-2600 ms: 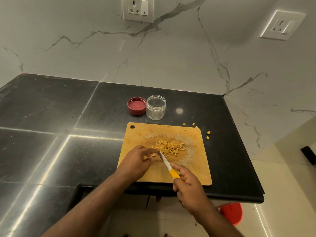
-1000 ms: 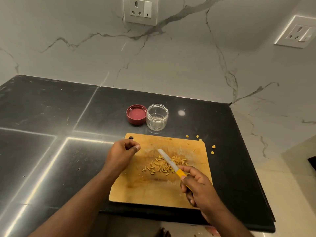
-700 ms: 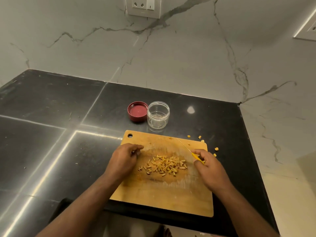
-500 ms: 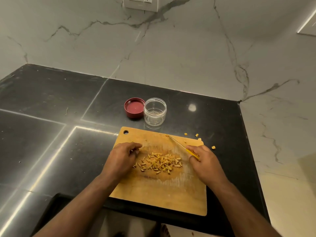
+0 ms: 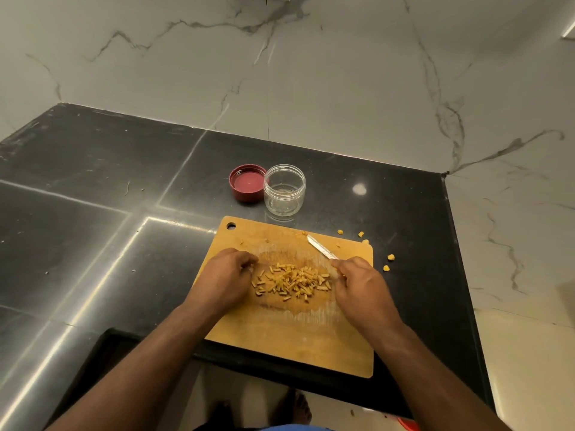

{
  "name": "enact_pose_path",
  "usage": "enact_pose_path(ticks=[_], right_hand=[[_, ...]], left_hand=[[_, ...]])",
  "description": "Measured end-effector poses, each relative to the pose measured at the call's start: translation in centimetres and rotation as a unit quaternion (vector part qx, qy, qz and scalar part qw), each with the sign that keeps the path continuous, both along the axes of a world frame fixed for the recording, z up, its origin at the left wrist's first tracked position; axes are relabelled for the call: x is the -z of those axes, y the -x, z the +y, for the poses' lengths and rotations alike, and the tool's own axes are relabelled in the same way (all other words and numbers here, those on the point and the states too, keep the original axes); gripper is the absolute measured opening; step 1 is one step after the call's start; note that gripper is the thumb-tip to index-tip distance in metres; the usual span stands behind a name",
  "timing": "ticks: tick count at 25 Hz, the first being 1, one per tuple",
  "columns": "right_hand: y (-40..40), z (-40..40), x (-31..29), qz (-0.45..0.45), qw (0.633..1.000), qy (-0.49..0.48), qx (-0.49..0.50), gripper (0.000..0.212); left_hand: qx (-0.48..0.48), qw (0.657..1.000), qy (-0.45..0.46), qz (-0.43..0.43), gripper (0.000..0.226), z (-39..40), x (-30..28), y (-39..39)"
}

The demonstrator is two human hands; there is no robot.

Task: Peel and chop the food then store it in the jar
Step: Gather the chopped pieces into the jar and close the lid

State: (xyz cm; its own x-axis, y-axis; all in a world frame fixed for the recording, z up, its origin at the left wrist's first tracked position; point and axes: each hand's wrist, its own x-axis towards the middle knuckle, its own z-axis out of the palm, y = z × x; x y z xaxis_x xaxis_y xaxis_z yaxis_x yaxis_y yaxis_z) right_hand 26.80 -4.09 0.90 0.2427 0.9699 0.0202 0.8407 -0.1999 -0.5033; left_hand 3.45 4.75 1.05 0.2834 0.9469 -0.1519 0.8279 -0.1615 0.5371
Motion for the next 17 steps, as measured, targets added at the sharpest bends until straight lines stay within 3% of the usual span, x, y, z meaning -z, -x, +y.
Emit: enact_pose_path(ticks=[3, 7, 9, 12, 14, 17], right_hand=[[2.7, 0.9, -0.1, -0.039, 0.997, 0.064, -0.008, 0.041], [5.0, 1.7, -0.8, 0.041, 0.996, 0.081, -0.022, 0.042], [4.7, 2.0, -1.2, 0.053, 0.997, 0.054, 0.005, 0.038], [4.0, 2.6, -1.1, -0.019, 0.995, 0.090, 0.034, 0.033], [5.2, 2.7, -1.1, -0.046, 0.991, 0.123, 0.005, 0.036], [7.7, 2.5, -1.2, -0.007, 0.992, 0.122, -0.034, 0.042]], left_hand=[[0.023, 0.999, 0.019, -0.021, 0.033, -0.6, -0.2, -1.1], [-0.002, 0.996, 0.044, -0.079, 0.034, -0.1, -1.1, -0.7], [-0.005, 0.997, 0.045, -0.056, 0.033, 0.7, -1.3, 0.4], [0.020, 0.998, 0.062, -0.014, 0.034, 1.6, -1.2, 1.2], [0.048, 0.996, 0.078, -0.007, 0.035, 1.7, -0.9, 0.9], [0.060, 0.995, 0.076, -0.002, 0.037, 1.8, -0.6, 1.0]])
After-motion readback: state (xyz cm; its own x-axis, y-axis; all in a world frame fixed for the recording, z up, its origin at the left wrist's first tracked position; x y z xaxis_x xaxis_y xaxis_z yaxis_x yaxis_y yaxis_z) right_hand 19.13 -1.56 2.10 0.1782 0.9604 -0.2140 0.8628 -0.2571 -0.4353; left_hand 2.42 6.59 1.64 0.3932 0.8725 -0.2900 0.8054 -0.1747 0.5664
